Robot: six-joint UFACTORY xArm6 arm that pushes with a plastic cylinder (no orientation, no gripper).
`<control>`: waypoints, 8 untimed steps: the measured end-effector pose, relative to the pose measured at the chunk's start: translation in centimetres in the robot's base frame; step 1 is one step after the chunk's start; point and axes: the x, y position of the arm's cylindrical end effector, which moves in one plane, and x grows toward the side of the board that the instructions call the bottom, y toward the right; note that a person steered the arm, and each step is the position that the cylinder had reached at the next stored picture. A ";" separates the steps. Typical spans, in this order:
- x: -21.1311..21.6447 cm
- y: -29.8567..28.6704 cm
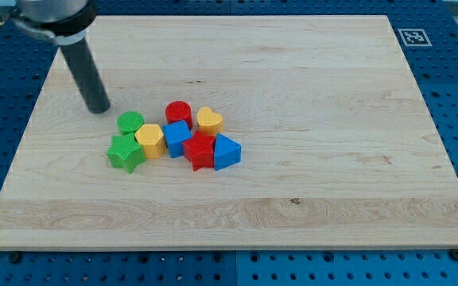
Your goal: Push the green star closer to red star
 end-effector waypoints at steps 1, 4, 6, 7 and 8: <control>2.9 -0.7; 8.2 0.1; 12.0 1.8; 11.3 -0.2; 8.8 -0.8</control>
